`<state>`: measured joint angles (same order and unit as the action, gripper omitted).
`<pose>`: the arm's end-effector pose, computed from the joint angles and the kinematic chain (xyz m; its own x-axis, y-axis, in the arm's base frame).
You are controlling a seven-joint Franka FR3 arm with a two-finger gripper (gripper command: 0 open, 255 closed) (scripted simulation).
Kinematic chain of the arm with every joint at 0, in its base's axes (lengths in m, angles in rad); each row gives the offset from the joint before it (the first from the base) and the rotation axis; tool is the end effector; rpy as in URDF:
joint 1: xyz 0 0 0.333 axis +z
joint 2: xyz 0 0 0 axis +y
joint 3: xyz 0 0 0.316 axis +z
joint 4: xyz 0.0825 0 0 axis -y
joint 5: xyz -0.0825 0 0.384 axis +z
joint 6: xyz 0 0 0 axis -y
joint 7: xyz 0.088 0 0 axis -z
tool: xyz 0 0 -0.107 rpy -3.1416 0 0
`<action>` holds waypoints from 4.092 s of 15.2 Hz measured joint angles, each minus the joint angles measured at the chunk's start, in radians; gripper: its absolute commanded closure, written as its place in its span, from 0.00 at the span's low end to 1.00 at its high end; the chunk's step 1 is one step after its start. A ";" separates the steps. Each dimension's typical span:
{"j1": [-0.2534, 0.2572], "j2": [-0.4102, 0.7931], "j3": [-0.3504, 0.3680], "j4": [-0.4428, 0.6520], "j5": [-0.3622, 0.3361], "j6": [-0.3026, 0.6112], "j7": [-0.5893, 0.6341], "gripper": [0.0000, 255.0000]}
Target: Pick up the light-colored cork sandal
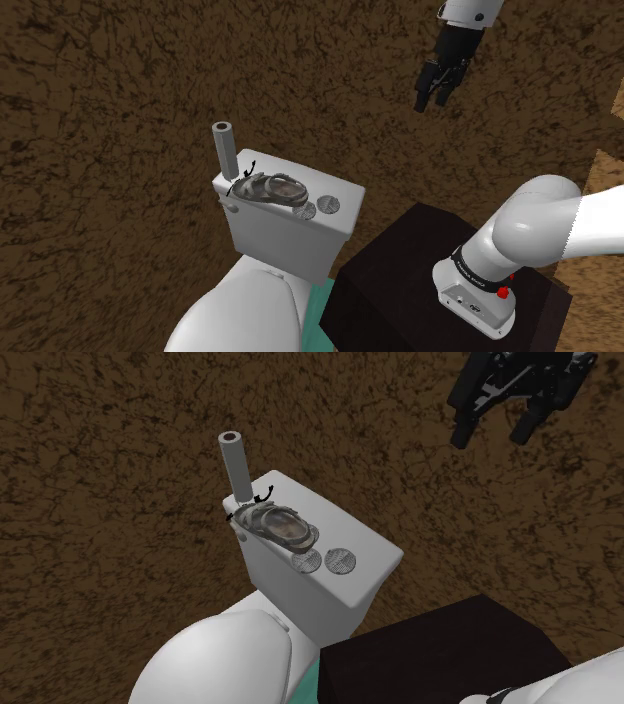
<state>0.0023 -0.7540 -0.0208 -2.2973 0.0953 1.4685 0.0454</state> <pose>0.3052 0.0033 0.6002 0.9957 -0.0472 -0.0791 -0.0554 -0.9928 -0.1058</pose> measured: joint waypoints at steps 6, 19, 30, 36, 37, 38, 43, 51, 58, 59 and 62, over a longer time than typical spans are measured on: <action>0.017 0.054 0.057 -0.050 0.042 0.118 0.057 0.00; 0.061 0.387 0.226 -0.072 0.118 0.532 0.216 0.00; 0.093 0.776 0.331 0.092 0.040 0.800 0.401 0.00; 0.141 1.011 0.336 0.248 -0.060 0.891 0.518 0.00; 0.155 1.055 0.333 0.286 -0.079 0.899 0.540 0.00; 0.161 1.082 0.329 0.311 -0.090 0.902 0.550 0.00; 0.175 1.139 0.320 0.316 -0.110 0.955 0.565 0.00; 0.179 1.172 0.314 0.312 -0.121 0.992 0.568 1.00; 0.179 1.167 0.315 0.312 -0.119 0.986 0.568 1.00; 0.178 1.161 0.316 0.314 -0.117 0.978 0.568 1.00; 0.173 1.138 0.320 0.322 -0.110 0.948 0.564 1.00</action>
<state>0.1754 0.3841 0.2992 -1.9755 -0.0143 2.4164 0.6091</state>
